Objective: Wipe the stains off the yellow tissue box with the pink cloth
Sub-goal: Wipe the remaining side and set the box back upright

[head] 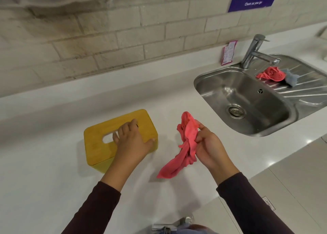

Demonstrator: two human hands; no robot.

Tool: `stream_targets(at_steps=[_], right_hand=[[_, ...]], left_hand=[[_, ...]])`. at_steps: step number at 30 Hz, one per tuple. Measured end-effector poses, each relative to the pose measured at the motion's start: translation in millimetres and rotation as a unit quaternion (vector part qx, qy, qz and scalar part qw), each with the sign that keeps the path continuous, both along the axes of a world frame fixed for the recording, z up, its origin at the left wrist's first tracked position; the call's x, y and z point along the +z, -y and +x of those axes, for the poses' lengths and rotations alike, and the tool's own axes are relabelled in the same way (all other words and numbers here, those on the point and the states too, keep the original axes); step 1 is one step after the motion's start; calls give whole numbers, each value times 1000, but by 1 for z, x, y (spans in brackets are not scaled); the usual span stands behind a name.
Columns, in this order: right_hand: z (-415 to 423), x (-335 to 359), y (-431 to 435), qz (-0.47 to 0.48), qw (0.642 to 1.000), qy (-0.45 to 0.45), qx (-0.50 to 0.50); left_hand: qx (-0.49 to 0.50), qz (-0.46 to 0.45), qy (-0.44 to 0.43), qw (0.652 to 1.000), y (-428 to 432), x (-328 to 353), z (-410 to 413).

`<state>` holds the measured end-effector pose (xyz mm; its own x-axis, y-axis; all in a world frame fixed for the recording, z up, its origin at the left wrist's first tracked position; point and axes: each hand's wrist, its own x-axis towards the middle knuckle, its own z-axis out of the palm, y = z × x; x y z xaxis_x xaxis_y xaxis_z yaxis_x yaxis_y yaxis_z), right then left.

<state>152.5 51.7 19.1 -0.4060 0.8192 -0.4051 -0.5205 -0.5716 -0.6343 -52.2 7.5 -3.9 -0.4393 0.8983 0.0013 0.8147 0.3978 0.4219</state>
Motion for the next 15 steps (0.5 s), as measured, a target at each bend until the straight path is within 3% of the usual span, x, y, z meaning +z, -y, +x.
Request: stream_targets(at_steps=[3,7,9,12,15], right_hand=[[16,0,-7,46,995,52,-66],[47,4,-26,120,967,189,-124],[66,9,-41,174,934,275,-148],[81,21,-62,285,856,382,-200],[96,18,-79,354,799,409,-264]], left_hand=[[-39,73,60,995,-3,14,6],[-132,109,148,974,-16,24,36],[-188,117,160,962,-30,30,60],[-252,110,163,948,-54,38,92],[-279,118,165,939,-74,42,124]])
